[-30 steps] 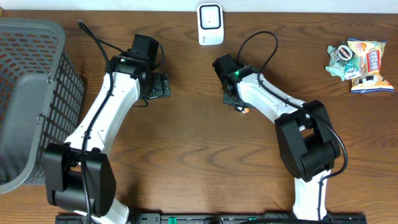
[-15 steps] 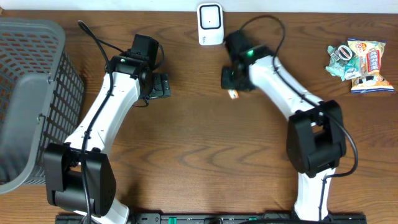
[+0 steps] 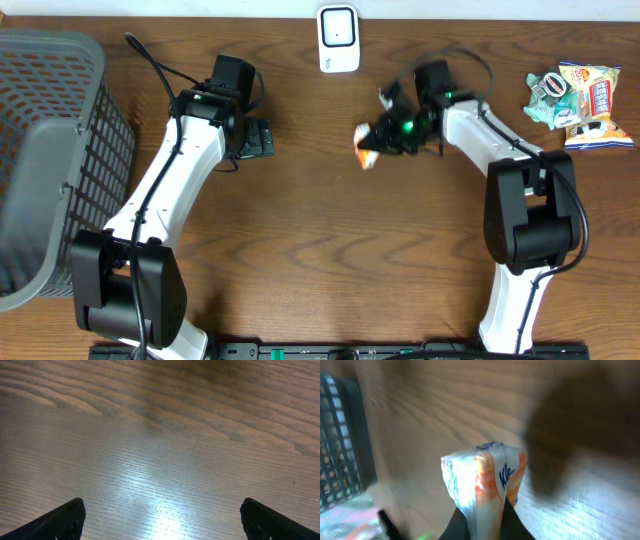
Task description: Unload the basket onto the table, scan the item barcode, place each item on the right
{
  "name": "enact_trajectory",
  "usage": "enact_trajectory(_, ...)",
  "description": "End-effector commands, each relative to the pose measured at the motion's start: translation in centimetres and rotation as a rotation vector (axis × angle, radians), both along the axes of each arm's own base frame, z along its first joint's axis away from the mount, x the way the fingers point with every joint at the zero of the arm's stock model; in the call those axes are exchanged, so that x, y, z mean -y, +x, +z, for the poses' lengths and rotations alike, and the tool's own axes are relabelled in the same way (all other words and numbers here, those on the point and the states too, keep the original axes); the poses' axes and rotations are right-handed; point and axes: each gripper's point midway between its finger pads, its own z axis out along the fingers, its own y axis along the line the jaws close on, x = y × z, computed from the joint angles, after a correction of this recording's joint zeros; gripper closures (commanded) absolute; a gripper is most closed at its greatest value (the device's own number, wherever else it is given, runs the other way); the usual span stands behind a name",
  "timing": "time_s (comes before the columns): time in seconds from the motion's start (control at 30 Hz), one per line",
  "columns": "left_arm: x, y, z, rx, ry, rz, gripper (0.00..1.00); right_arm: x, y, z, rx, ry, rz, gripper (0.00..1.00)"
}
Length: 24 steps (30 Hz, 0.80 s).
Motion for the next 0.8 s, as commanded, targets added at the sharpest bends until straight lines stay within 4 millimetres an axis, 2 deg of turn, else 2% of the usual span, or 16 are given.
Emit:
enact_trajectory(0.0,-0.2,0.1,0.1,0.002,0.012,0.002,0.02,2.2,-0.4,-1.4,-0.077,0.024,-0.078,0.99)
enact_trajectory(0.07,-0.2,0.1,0.1,0.003,0.012,0.003,0.02,4.4,-0.1,-2.4,-0.088,-0.038,-0.131,0.95)
enact_trajectory(0.1,-0.2,0.1,0.1,0.003,0.012,0.002,0.02,5.2,0.0,-2.6,-0.092,-0.056,-0.148,0.89)
enact_trajectory(0.13,-0.2,0.1,0.1,0.002,0.012,0.002,0.02,6.1,0.2,-2.8,-0.098,-0.072,-0.167,0.80)
enact_trajectory(0.17,-0.2,0.1,0.1,0.003,0.012,0.002,0.02,7.5,0.3,-2.9,-0.102,-0.087,-0.188,0.58)
enact_trajectory(0.2,-0.2,0.1,0.1,0.003,0.012,0.003,0.02,8.0,0.4,-2.8,-0.100,-0.089,-0.191,0.50)
enact_trajectory(0.27,-0.2,0.1,0.1,0.003,0.012,0.002,0.02,9.2,0.6,-2.4,-0.105,-0.097,-0.202,0.45)
enact_trajectory(0.43,-0.2,0.1,0.1,0.003,0.012,0.002,0.02,10.9,0.9,-0.2,-0.104,-0.107,-0.171,0.44)
enact_trajectory(0.5,-0.2,0.1,0.1,0.003,0.012,0.002,0.02,10.9,0.9,0.7,-0.084,-0.112,-0.128,0.37)
enact_trajectory(0.53,-0.2,0.1,0.1,0.003,0.012,0.002,0.02,10.6,0.8,1.2,-0.065,-0.116,-0.086,0.30)
enact_trajectory(0.63,-0.2,0.1,0.1,0.003,0.012,0.003,0.02,9.9,0.4,1.1,-0.063,-0.124,-0.057,0.18)
enact_trajectory(0.7,-0.2,0.1,0.1,0.002,0.012,0.002,0.02,9.9,0.4,0.5,-0.056,-0.167,-0.046,0.01)
enact_trajectory(0.77,-0.2,0.1,0.1,0.002,0.012,0.002,0.02,10.2,0.3,-0.2,-0.047,-0.237,-0.036,0.02)
